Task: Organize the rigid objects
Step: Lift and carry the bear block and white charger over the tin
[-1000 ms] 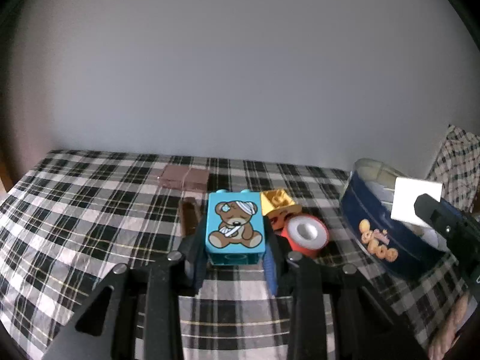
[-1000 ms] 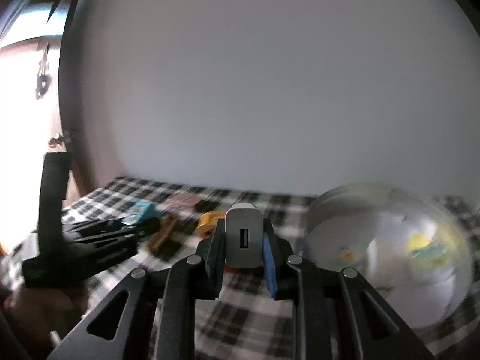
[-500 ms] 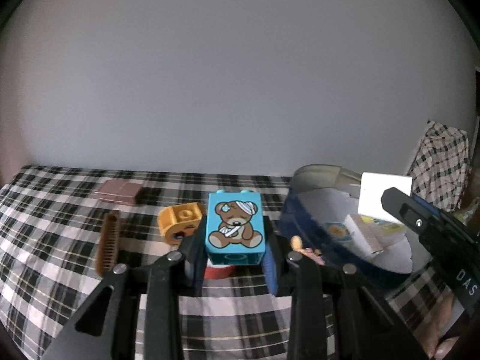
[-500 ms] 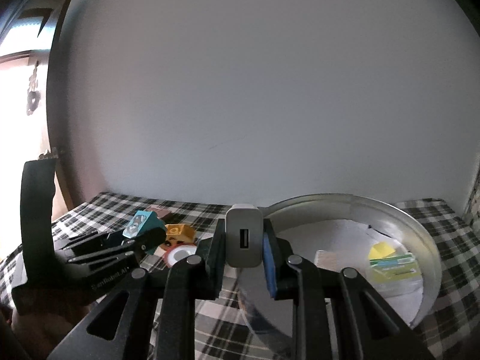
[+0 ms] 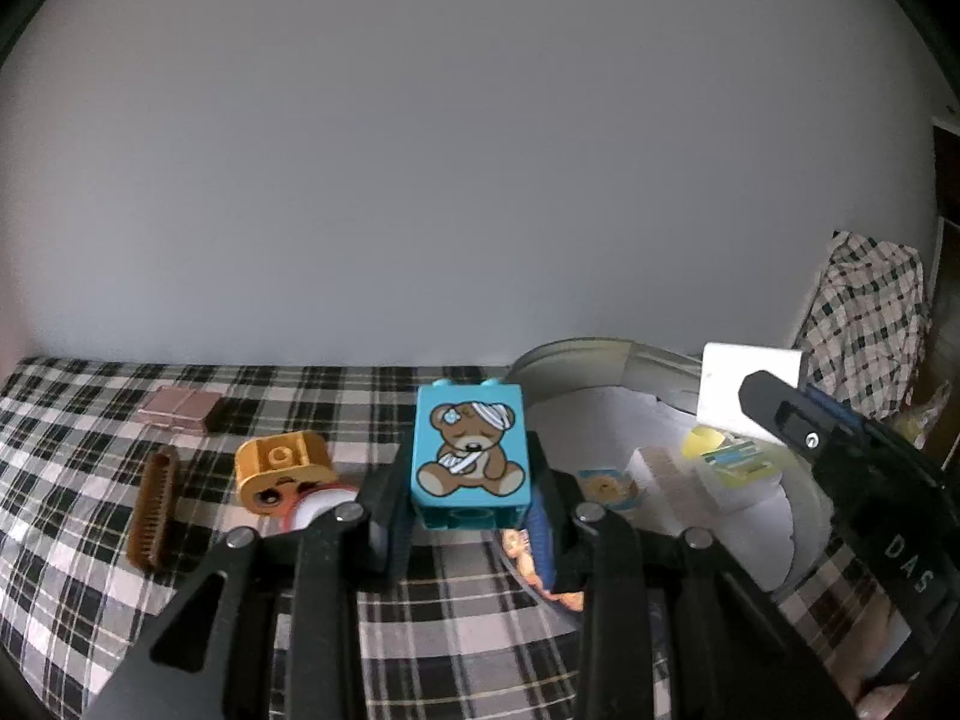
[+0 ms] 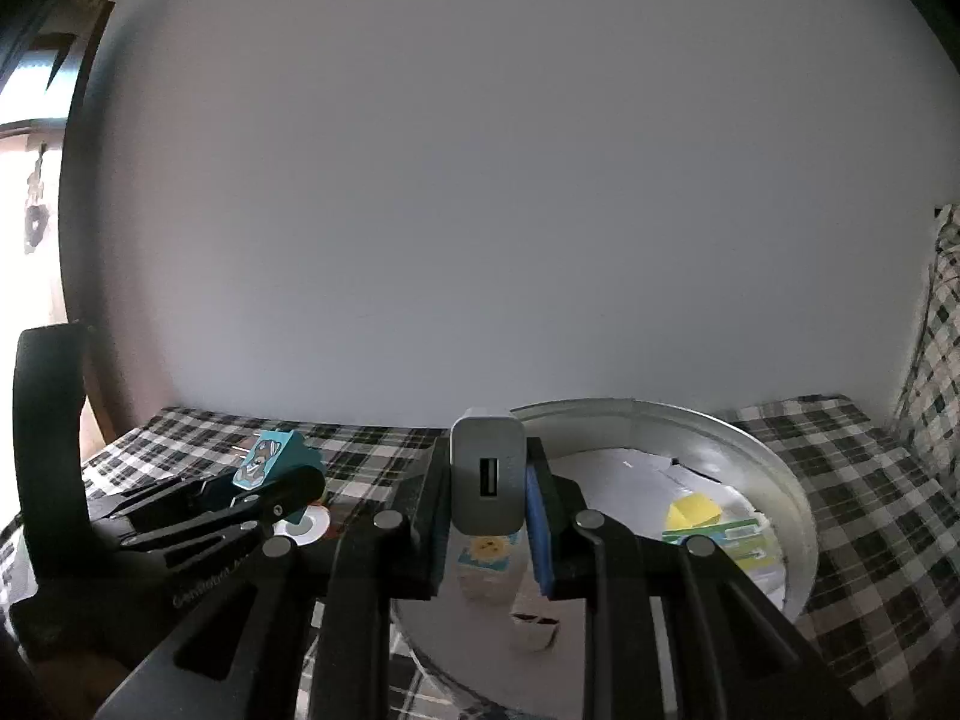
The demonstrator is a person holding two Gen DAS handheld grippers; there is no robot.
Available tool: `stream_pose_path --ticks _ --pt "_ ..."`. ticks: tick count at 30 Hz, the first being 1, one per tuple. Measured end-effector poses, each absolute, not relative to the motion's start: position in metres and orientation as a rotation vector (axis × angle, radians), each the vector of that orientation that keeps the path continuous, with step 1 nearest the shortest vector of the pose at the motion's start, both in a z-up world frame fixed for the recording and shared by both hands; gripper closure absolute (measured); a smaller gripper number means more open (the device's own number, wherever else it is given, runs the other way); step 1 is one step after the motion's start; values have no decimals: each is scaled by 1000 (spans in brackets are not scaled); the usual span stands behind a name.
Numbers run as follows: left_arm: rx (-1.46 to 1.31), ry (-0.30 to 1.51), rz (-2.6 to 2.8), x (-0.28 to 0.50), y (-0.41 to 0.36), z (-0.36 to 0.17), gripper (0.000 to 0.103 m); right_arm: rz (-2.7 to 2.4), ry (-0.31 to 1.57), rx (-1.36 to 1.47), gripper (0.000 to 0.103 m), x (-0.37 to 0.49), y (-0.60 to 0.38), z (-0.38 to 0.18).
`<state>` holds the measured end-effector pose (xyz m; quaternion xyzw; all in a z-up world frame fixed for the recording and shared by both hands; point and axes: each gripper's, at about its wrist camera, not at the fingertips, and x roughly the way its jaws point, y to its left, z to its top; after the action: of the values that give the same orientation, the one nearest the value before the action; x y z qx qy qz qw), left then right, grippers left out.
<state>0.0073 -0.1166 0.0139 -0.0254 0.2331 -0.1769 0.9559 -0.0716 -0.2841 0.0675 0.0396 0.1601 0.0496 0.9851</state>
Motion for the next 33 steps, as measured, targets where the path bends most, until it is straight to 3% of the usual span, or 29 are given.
stream_pose_path --ticks 33 --pt "15 475 -479 15 -202 21 73 -111 292 125 79 -66 -366 76"
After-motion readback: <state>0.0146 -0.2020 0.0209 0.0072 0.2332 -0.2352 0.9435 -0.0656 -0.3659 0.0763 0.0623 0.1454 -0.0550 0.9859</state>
